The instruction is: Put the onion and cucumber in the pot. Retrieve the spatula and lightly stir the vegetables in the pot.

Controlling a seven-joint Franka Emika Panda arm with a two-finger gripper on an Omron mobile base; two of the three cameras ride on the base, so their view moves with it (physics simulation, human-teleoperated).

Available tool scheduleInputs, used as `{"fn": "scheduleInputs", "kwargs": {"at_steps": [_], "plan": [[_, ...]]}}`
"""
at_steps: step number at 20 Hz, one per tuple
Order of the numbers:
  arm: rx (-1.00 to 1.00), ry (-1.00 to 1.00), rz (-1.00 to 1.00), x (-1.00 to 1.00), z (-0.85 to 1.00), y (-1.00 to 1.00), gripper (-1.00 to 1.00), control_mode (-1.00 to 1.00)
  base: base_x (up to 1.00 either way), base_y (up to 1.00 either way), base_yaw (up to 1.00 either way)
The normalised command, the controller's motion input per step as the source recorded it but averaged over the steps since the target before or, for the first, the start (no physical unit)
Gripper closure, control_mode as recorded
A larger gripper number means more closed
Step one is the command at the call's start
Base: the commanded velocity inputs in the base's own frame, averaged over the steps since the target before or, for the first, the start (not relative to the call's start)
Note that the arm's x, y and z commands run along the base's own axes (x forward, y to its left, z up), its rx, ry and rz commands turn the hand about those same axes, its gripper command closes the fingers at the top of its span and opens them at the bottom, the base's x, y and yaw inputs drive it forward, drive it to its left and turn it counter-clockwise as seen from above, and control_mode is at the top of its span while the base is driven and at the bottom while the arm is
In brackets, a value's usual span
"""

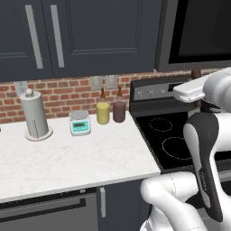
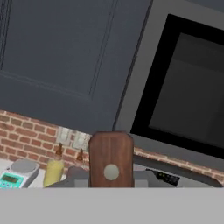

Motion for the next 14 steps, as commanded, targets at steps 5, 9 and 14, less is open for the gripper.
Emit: {"fn": "scheduleInputs", "kwargs": {"at_steps": [5, 9, 14], "plan": [[0.02, 0.00, -0.02, 0.00, 0.00, -0.16, 1.00, 1.00, -0.02, -0.73, -0.05], [0.00, 0.00, 0.00, 0.00, 0.00, 0.00, 1.00, 1.00, 0.00, -1.00, -0.05], [0.00, 0.00, 0.00, 0.00, 0.00, 0.00, 1.00, 1.00, 0.10, -1.00, -0.05]]}}
